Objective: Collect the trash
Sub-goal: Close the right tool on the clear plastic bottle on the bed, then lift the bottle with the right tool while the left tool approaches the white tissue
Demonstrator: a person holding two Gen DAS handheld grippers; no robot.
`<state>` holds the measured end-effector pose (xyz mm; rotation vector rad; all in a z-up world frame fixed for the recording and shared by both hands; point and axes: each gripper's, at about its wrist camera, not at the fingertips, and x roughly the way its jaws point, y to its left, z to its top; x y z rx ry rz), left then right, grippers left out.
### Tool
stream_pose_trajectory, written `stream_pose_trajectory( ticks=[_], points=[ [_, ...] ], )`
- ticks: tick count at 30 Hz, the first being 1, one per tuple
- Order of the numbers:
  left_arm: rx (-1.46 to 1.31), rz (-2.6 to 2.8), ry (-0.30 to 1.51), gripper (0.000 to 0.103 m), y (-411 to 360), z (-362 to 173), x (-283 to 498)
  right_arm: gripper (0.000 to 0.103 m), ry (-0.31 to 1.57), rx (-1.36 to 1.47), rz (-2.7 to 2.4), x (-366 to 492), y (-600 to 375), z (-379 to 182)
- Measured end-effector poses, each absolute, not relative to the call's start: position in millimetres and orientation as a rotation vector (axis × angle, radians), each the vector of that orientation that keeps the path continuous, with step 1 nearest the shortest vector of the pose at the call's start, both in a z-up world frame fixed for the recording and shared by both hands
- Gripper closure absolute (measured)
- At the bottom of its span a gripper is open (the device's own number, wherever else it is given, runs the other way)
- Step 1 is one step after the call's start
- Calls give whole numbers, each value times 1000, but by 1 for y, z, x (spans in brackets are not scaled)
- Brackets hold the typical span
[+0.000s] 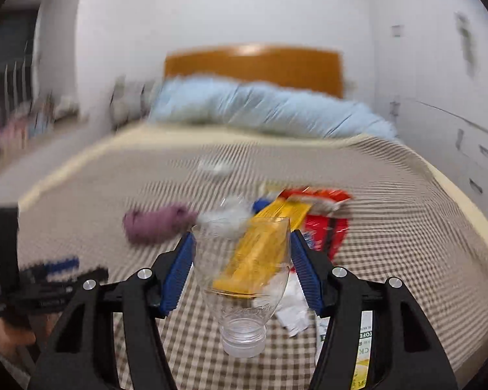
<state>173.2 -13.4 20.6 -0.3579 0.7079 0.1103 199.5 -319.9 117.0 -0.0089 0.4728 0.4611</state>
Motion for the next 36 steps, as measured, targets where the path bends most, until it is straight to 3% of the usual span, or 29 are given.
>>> stream_pose_trajectory(
  ticks=[9, 21, 36],
  points=[
    [-286, 82, 733, 8, -42, 14, 187, 45, 301, 198, 281, 192, -377, 73],
    [-248, 83, 697, 8, -59, 5, 176, 44, 195, 155, 223, 177, -393, 92],
    [-182, 78, 647, 8, -80, -4, 162, 44, 199, 280, 122, 184, -456, 102]
  ],
)
